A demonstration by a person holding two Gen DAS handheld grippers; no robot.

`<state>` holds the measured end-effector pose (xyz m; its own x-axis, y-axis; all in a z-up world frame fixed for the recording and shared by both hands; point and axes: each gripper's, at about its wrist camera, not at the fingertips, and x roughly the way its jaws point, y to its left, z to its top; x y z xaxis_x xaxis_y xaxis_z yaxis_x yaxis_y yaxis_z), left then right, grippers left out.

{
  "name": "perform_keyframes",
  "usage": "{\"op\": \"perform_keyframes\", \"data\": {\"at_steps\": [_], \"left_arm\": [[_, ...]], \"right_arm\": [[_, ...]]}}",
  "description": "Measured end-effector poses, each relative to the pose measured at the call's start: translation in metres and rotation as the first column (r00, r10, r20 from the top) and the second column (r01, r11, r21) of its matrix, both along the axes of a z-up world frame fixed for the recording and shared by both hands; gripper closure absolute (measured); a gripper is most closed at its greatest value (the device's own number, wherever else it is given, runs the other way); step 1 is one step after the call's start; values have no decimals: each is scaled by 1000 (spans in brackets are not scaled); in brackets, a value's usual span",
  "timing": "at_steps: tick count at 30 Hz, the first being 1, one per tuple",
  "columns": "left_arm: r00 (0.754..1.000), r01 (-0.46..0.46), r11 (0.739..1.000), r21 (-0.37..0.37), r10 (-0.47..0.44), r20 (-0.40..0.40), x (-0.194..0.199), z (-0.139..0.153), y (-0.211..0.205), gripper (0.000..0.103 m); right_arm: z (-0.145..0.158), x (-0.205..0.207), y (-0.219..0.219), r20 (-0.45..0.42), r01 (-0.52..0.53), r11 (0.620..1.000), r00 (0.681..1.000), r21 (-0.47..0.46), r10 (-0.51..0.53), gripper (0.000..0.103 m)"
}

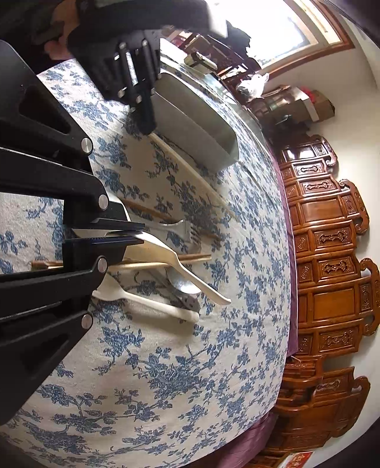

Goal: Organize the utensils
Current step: 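Carry the chopstick into the grey tray and open the left tool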

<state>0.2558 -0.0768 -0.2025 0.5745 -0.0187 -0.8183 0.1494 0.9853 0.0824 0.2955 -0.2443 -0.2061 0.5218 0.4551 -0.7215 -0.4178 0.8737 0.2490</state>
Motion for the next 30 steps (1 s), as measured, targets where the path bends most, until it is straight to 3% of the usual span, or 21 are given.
{"op": "perform_keyframes", "data": {"at_steps": [15,30], "left_arm": [[996,-8,998,-60,13,88,-23,56,60,100],[998,-62,993,-101,59,-27,-18,30,128,100]], "right_arm": [[10,-30,38,19,-64,997,998,-44,64,98],[37,-41,102,72,-144,986,986,-90,150,98]]}}
